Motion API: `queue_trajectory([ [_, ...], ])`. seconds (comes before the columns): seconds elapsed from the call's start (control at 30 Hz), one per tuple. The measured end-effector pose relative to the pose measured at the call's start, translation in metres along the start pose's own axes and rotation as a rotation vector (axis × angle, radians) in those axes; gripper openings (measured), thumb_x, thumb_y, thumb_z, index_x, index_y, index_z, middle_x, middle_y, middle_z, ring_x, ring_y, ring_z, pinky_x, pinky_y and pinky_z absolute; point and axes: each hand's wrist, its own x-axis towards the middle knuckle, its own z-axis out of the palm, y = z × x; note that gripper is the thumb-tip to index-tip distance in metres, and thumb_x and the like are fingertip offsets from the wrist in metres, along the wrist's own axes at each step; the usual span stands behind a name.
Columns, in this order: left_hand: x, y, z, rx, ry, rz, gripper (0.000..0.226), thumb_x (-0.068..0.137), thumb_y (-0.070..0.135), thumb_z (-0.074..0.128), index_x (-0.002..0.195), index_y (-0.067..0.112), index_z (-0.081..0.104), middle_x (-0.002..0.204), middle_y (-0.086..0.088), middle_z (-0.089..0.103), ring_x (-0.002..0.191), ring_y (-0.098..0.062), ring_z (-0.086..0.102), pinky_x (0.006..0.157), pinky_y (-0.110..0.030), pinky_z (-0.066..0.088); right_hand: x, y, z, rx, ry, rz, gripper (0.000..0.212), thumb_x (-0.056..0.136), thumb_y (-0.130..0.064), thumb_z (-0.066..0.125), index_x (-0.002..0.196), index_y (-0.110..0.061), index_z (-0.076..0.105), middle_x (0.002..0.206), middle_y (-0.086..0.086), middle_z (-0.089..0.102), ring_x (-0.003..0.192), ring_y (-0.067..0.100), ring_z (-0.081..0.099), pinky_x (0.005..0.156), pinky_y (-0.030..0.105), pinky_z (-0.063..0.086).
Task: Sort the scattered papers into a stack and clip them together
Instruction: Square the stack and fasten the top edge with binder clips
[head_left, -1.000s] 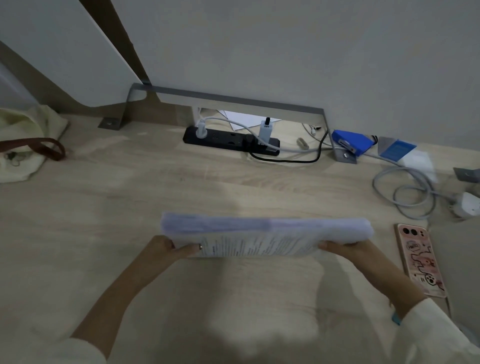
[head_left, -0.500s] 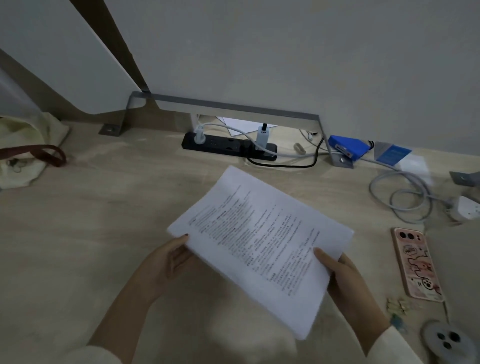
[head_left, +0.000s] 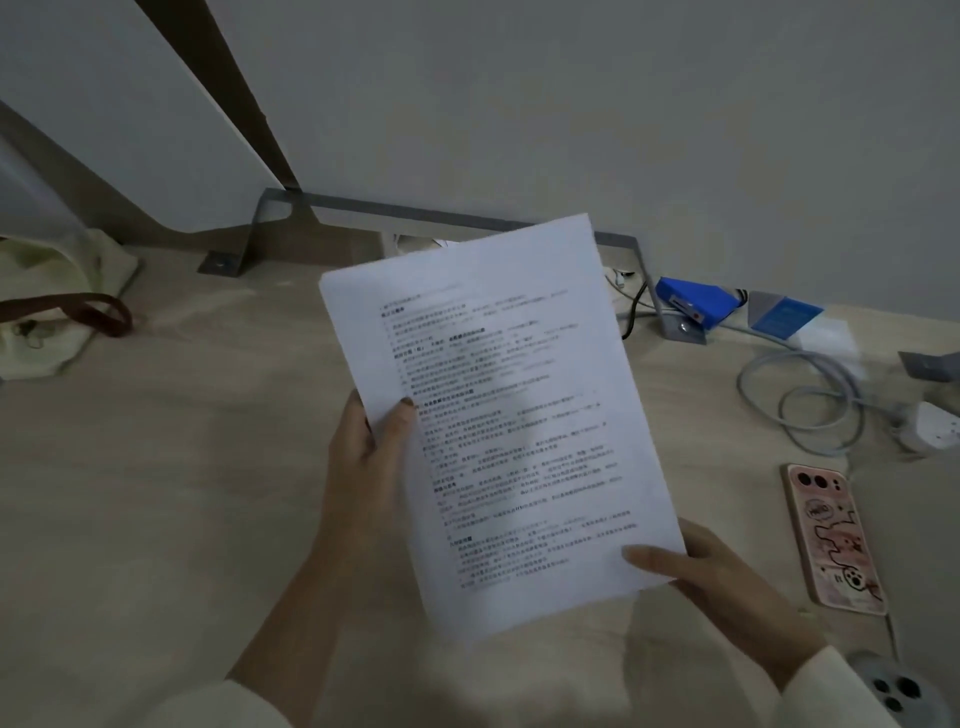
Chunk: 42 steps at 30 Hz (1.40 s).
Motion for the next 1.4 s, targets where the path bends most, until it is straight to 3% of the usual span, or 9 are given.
queue_trajectory([
  [0.17,-0.01,0.026,0.014,0.014,-0.075,0.154,0.03,0.092,0.013,0.051,0.121,0.019,0.052,0.109,0.019,0.067,0.101,0.001,0.062,0.077,-0.012,0.049,0.008,-0.037,0.014,-0.053,0.202,-0.335,0.028,0.08,-0.007,0.06,0.105,-0.018,0.068,0.102,-0.004,0.074,0.093,0.012,0.069,0.068,0.016,0.053],
  [0.3,-0.022,0.023,0.02,-0.054,-0.092,0.204,0.031,0.082,0.009,0.05,0.112,0.014,0.055,0.098,0.021,0.069,0.093,0.006,0.062,0.075,-0.009,0.046,0.016,-0.047,0.029,0.125,0.447,-0.531,0.038,0.083,0.009,0.042,0.086,-0.019,0.067,0.083,-0.01,0.069,0.079,0.005,0.062,0.066,0.014,0.049],
  [0.47,-0.033,-0.014,0.024,-0.065,0.039,-0.014,0.016,0.066,0.011,0.05,0.079,0.016,0.058,0.059,0.017,0.065,0.056,0.008,0.053,0.055,-0.009,0.041,0.037,-0.011,0.034,0.156,0.611,-0.349,0.027,0.08,0.009,0.042,0.068,-0.011,0.055,0.076,0.009,0.048,0.076,0.018,0.043,0.073,0.036,0.032],
  [0.73,-0.033,-0.015,0.027,-0.016,0.082,0.028,0.025,0.066,0.01,0.05,0.085,0.024,0.057,0.072,0.027,0.067,0.068,0.012,0.059,0.06,-0.003,0.041,0.032,-0.002,0.036,0.18,0.652,-0.345,0.027,0.083,0.008,0.044,0.065,-0.01,0.053,0.07,0.005,0.05,0.069,0.009,0.046,0.067,0.031,0.034],
  [0.83,-0.034,-0.023,0.028,-0.021,0.086,-0.025,0.024,0.068,0.013,0.051,0.087,0.025,0.059,0.07,0.016,0.067,0.066,0.011,0.058,0.059,-0.003,0.041,0.034,0.002,0.042,0.122,0.629,-0.276,0.029,0.083,0.008,0.044,0.061,-0.011,0.05,0.065,0.003,0.047,0.056,0.002,0.043,0.063,0.032,0.032],
  [1.03,-0.033,-0.033,0.027,-0.007,0.089,-0.065,0.015,0.076,0.01,0.056,0.082,0.022,0.061,0.066,0.016,0.068,0.072,0.0,0.059,0.06,-0.003,0.041,0.036,0.012,0.035,0.157,0.635,-0.269,0.027,0.082,0.007,0.044,0.062,-0.009,0.05,0.069,0.008,0.047,0.072,0.018,0.042,0.07,0.037,0.031],
  [1.17,-0.028,-0.035,0.024,0.045,-0.027,-0.072,0.022,0.08,0.012,0.055,0.096,0.028,0.06,0.086,0.02,0.071,0.08,0.012,0.061,0.067,-0.003,0.044,0.035,0.011,0.035,0.12,0.582,-0.238,0.029,0.085,0.005,0.043,0.064,-0.01,0.054,0.073,0.008,0.053,0.074,0.019,0.047,0.073,0.037,0.035],
  [1.3,-0.025,-0.03,0.017,0.106,-0.109,-0.077,0.019,0.09,0.009,0.053,0.101,0.023,0.058,0.094,0.012,0.071,0.088,0.001,0.065,0.072,-0.013,0.05,0.023,0.003,0.029,0.087,0.468,-0.256,0.026,0.09,-0.003,0.042,0.094,-0.011,0.066,0.089,-0.005,0.071,0.083,0.01,0.064,0.073,0.025,0.051],
  [1.4,-0.026,-0.041,0.016,0.14,-0.089,-0.2,0.014,0.092,0.017,0.051,0.105,0.019,0.056,0.098,0.003,0.07,0.088,-0.013,0.068,0.072,-0.028,0.054,0.021,0.009,0.031,0.051,0.494,-0.146,0.019,0.091,-0.005,0.043,0.09,-0.01,0.061,0.082,-0.001,0.07,0.073,0.015,0.063,0.061,0.025,0.05],
])
